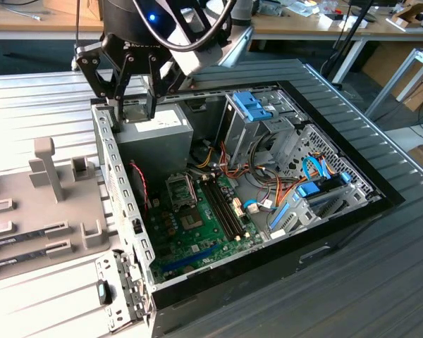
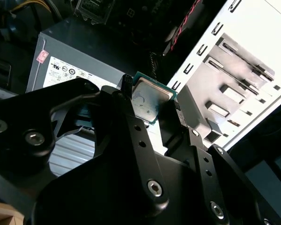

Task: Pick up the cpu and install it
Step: 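Pick up the cpu and move it towards the insertion slot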

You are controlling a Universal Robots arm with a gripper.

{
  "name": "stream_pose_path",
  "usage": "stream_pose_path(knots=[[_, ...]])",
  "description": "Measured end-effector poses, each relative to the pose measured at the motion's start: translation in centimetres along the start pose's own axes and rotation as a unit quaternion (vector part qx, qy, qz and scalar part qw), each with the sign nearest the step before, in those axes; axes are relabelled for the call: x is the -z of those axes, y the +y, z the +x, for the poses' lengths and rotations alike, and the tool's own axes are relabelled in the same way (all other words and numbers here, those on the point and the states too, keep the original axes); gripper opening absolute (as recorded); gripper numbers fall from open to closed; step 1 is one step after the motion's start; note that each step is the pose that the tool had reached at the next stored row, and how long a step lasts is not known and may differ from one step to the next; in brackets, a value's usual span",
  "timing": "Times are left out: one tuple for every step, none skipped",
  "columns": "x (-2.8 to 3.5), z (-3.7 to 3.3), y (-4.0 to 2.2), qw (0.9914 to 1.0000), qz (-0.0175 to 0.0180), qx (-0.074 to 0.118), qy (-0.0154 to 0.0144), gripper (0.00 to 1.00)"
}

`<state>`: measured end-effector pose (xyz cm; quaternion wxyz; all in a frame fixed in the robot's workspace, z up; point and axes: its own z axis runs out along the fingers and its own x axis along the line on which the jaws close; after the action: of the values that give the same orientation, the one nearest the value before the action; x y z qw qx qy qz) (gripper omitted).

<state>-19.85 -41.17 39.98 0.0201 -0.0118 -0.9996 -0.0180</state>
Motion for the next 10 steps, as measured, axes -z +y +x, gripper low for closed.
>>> stream_pose_path(knots=[[0.00, -0.06, -0.03, 1.00000, 0.0000, 0.000, 0.0000, 0.47], [0.01, -0.19, -0.09, 1.00000, 0.0000, 0.000, 0.0000, 0.47], [0.02, -0.32, -0.14, 1.00000, 0.0000, 0.000, 0.0000, 0.47], [0.02, -0.44, -0.20, 1.00000, 0.0000, 0.000, 0.0000, 0.47], [0.02, -0.54, -0.25, 1.00000, 0.0000, 0.000, 0.0000, 0.47], [0.02, -0.61, -0.28, 1.00000, 0.0000, 0.000, 0.0000, 0.47], [0.03, -0.67, -0.31, 1.00000, 0.0000, 0.000, 0.0000, 0.47], [0.03, -0.74, -0.35, 1.00000, 0.0000, 0.000, 0.0000, 0.47], [0.03, -0.85, -0.40, 1.00000, 0.0000, 0.000, 0.0000, 0.47], [0.04, -0.96, -0.45, 1.00000, 0.0000, 0.000, 0.0000, 0.47]])
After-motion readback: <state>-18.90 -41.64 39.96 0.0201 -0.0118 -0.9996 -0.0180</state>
